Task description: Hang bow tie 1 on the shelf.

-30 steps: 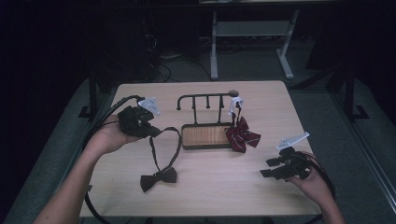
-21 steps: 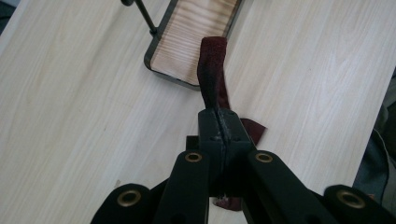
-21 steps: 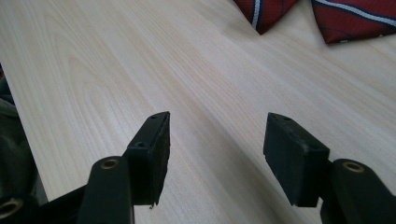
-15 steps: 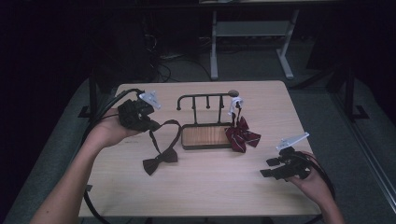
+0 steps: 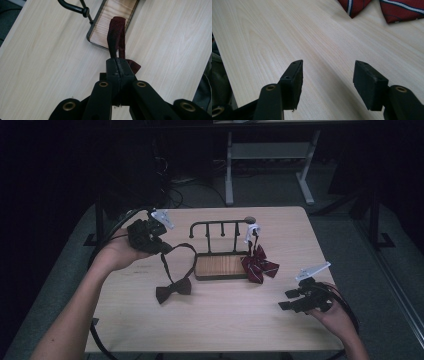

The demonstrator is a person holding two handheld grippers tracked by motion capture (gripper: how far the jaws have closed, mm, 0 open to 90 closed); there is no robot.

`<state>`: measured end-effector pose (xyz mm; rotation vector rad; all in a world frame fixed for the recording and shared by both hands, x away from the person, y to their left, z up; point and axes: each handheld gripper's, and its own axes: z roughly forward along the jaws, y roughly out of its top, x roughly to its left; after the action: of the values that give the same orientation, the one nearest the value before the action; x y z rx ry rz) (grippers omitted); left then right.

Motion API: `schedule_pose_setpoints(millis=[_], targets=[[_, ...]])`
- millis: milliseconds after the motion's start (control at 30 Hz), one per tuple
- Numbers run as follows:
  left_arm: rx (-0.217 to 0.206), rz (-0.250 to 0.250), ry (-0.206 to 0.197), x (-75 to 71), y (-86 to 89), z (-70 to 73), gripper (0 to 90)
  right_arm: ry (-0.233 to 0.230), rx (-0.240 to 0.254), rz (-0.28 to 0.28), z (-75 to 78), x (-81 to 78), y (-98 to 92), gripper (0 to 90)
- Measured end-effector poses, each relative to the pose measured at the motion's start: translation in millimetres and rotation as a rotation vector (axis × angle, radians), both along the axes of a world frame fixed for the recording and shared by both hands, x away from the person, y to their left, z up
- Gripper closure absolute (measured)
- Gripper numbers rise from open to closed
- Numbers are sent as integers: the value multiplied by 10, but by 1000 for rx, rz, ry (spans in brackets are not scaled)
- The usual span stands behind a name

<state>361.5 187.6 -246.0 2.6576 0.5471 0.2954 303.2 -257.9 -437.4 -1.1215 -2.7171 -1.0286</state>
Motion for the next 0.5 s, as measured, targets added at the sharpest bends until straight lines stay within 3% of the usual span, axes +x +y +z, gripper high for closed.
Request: schedule_pose_setpoints(millis=[500], targets=[[19, 11, -15, 119, -82, 120, 897, 1, 10, -10, -1, 10, -44, 410]])
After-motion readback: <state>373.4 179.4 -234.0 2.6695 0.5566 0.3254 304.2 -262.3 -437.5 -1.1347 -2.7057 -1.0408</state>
